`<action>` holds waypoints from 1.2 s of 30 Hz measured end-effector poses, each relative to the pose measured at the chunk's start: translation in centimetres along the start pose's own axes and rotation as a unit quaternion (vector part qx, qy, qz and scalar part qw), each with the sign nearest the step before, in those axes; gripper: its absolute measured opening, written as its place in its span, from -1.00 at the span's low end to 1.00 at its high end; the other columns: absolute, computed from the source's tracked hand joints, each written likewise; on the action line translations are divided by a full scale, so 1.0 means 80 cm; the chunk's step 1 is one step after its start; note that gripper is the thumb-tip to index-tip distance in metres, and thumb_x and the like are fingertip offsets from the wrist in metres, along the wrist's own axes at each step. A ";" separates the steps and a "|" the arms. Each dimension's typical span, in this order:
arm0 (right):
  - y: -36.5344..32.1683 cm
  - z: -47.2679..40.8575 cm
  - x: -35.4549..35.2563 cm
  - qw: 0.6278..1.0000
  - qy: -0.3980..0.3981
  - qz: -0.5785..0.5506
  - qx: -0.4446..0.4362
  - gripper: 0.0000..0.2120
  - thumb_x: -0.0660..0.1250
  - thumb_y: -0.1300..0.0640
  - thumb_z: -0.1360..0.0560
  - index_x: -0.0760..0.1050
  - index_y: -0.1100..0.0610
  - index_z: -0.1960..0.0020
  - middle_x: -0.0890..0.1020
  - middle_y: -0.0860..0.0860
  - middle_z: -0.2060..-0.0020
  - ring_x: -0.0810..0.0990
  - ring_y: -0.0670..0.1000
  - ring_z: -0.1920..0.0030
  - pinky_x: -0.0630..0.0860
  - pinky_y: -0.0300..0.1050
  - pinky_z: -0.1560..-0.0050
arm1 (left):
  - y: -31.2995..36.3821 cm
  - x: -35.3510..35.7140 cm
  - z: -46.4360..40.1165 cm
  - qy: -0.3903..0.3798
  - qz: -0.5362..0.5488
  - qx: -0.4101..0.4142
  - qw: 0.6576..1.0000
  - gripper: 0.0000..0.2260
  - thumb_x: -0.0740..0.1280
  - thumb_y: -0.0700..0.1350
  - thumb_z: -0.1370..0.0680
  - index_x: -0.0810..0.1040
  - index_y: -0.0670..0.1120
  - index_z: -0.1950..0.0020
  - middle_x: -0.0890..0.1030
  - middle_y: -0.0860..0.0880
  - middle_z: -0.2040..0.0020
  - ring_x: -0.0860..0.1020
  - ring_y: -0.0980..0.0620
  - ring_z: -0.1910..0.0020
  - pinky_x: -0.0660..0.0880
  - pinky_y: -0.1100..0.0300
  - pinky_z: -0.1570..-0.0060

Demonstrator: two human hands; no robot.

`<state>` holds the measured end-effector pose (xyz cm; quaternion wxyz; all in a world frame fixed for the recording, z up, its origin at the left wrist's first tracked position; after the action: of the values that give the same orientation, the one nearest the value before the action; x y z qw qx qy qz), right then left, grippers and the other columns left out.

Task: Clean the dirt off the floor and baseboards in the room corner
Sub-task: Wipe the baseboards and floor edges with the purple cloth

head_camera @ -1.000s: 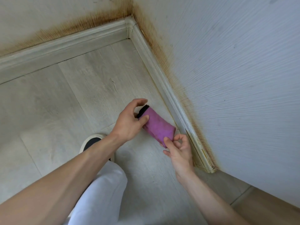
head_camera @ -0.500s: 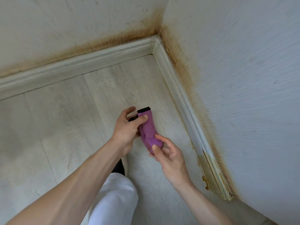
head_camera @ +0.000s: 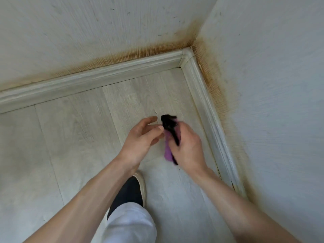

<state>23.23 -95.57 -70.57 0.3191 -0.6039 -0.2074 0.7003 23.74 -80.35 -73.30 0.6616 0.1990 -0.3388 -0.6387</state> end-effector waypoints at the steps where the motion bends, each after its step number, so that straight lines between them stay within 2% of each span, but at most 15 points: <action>1: 0.000 -0.024 -0.012 1.000 0.013 0.026 -0.012 -0.63 0.40 0.20 -0.55 0.48 0.15 -0.34 0.64 0.03 -0.05 0.62 0.01 0.03 0.60 0.10 0.03 | 0.005 -0.011 -0.002 0.009 -0.026 0.003 1.000 -0.70 0.39 -0.15 -0.62 0.56 0.01 -0.35 0.72 0.02 -0.10 0.69 0.04 -0.09 0.56 0.15 -0.20; 5: -0.034 -0.146 -0.048 0.979 0.020 0.187 -0.082 -0.31 0.34 0.24 -0.58 0.15 -0.02 -0.62 0.55 0.11 -0.31 0.64 0.12 -0.07 0.62 0.04 -0.02 | 0.004 -0.046 -0.001 0.047 -0.061 0.000 0.997 -0.76 0.36 -0.17 -0.63 0.59 0.04 -0.28 0.70 0.03 -0.11 0.69 0.05 -0.04 0.60 0.11 -0.16; 7: -0.053 -0.199 -0.045 0.945 -0.017 0.308 -0.109 -0.33 0.29 0.31 -0.57 0.19 0.03 -0.62 0.44 0.18 -0.42 0.62 0.27 -0.10 0.59 0.12 0.01 | -0.002 -0.058 0.003 0.057 -0.063 -0.008 0.996 -0.77 0.35 -0.17 -0.64 0.59 0.03 -0.27 0.71 0.01 -0.09 0.70 0.04 -0.01 0.61 0.10 -0.11; 9: -0.057 -0.232 -0.028 0.896 -0.070 0.424 -0.111 -0.39 0.30 0.37 -0.53 0.28 0.20 -0.55 0.35 0.25 -0.48 0.56 0.36 -0.19 0.57 0.17 0.03 | -0.007 -0.064 0.006 0.056 -0.070 -0.011 0.996 -0.78 0.35 -0.19 -0.63 0.59 0.02 -0.26 0.71 -0.02 -0.06 0.70 0.01 0.03 0.62 0.09 -0.07; 11: -0.061 -0.243 -0.008 0.839 -0.074 0.521 -0.140 -0.53 0.27 0.40 -0.55 0.37 0.31 -0.46 0.40 0.31 -0.40 0.54 0.33 -0.23 0.54 0.17 0.04 | -0.009 -0.066 0.007 0.053 -0.074 -0.014 0.996 -0.77 0.33 -0.21 -0.63 0.60 0.01 -0.25 0.73 -0.03 -0.02 0.70 -0.02 0.05 0.62 0.08 -0.05; 13: -0.052 -0.237 0.019 0.779 -0.091 0.600 -0.161 -0.63 0.21 0.40 -0.58 0.43 0.34 -0.38 0.51 0.30 -0.28 0.57 0.26 -0.17 0.45 0.06 0.15 | -0.009 -0.065 0.008 0.051 -0.077 -0.018 0.996 -0.77 0.32 -0.22 -0.63 0.59 0.01 -0.25 0.74 -0.02 0.01 0.70 -0.02 0.08 0.61 0.10 -0.02; 16: -0.021 -0.204 0.044 0.712 -0.142 0.667 -0.165 -0.64 0.18 0.33 -0.51 0.62 0.17 -0.19 0.68 0.13 -0.05 0.66 0.07 0.03 0.38 -0.08 0.29 | -0.005 -0.057 0.010 0.038 -0.082 -0.016 0.996 -0.77 0.32 -0.20 -0.64 0.58 0.01 -0.26 0.74 -0.02 0.03 0.69 -0.02 0.09 0.62 0.10 -0.02; 18: -0.008 -0.176 0.036 0.714 -0.132 0.670 -0.156 -0.65 0.17 0.27 -0.40 0.69 0.02 0.08 0.69 0.00 0.20 0.64 -0.04 0.25 0.42 -0.19 0.35 | 0.000 -0.052 0.009 0.036 -0.076 -0.012 0.996 -0.77 0.32 -0.20 -0.64 0.58 0.01 -0.26 0.74 -0.02 0.03 0.69 -0.02 0.10 0.63 0.08 -0.03; 20: 0.032 -0.105 0.036 0.729 -0.199 0.645 -0.112 -0.74 0.23 0.27 -0.40 0.66 0.03 0.17 0.66 0.00 0.29 0.61 -0.04 0.34 0.44 -0.19 0.38 | 0.004 -0.047 0.009 0.035 -0.064 -0.012 0.997 -0.77 0.32 -0.20 -0.63 0.58 0.00 -0.26 0.74 -0.02 0.04 0.68 0.00 0.12 0.62 0.04 -0.04; 22: 0.046 -0.030 0.018 0.733 -0.238 0.635 -0.055 -0.83 0.38 0.29 -0.41 0.65 0.10 0.06 0.67 0.04 0.21 0.64 -0.02 0.29 0.49 -0.16 0.38 | 0.007 -0.038 0.009 0.024 -0.060 -0.009 0.998 -0.77 0.32 -0.20 -0.63 0.58 0.00 -0.26 0.74 -0.02 0.04 0.68 0.02 0.13 0.62 0.03 -0.06; 25: 0.034 -0.009 -0.015 0.784 -0.274 0.557 0.003 -0.70 0.31 0.37 -0.54 0.52 0.20 -0.26 0.64 0.11 -0.14 0.66 0.07 -0.04 0.46 -0.09 0.23 | 0.006 -0.032 0.009 0.016 -0.051 -0.007 0.999 -0.77 0.32 -0.19 -0.63 0.58 0.00 -0.26 0.74 -0.02 0.04 0.68 0.02 0.14 0.62 0.00 -0.08; 28: -0.018 -0.096 -0.024 0.809 -0.194 0.552 -0.055 -0.55 0.39 0.38 -0.49 0.46 0.25 -0.36 0.58 0.19 -0.23 0.60 0.17 -0.16 0.41 -0.03 0.18 | 0.003 -0.037 0.013 0.019 -0.052 -0.003 0.998 -0.78 0.33 -0.19 -0.63 0.58 0.00 -0.26 0.74 -0.03 0.04 0.67 0.03 0.15 0.61 0.03 -0.05; 30: -0.050 -0.164 -0.013 0.804 -0.126 0.573 -0.096 -0.59 0.33 0.41 -0.52 0.45 0.29 -0.36 0.57 0.25 -0.24 0.58 0.23 -0.18 0.50 0.05 0.12 | 0.001 -0.047 0.018 0.026 -0.058 0.001 0.998 -0.78 0.33 -0.19 -0.63 0.58 0.00 -0.26 0.74 -0.03 0.04 0.67 0.04 0.15 0.60 0.08 -0.01; 33: -0.040 -0.197 0.012 0.774 -0.129 0.611 -0.099 -0.61 0.20 0.40 -0.58 0.42 0.33 -0.40 0.59 0.27 -0.24 0.58 0.23 -0.20 0.53 0.05 0.04 | -0.004 -0.058 0.021 0.035 -0.063 -0.004 0.997 -0.78 0.33 -0.19 -0.63 0.58 0.00 -0.26 0.74 -0.02 0.04 0.67 0.04 0.16 0.59 0.10 0.01; 36: 0.014 -0.117 0.022 0.722 -0.185 0.659 -0.107 -0.48 0.23 0.31 -0.48 0.46 0.30 -0.44 0.68 0.24 -0.10 0.67 0.10 0.04 0.52 -0.09 0.25 | -0.004 -0.060 0.020 0.041 -0.062 -0.009 0.997 -0.78 0.33 -0.19 -0.64 0.58 -0.01 -0.26 0.74 -0.02 0.04 0.67 0.04 0.15 0.60 0.12 0.03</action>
<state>32.06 -96.05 -74.35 -0.3339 -0.4769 0.1142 0.8050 22.58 -75.40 -73.35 0.6360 0.2397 -0.2926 -0.6726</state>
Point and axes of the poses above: each hand's wrist, its own z-axis away from the middle knuckle, its own x-axis out of the palm, y = z × x, the point moved 10 cm from there along -z, towards the middle knuckle
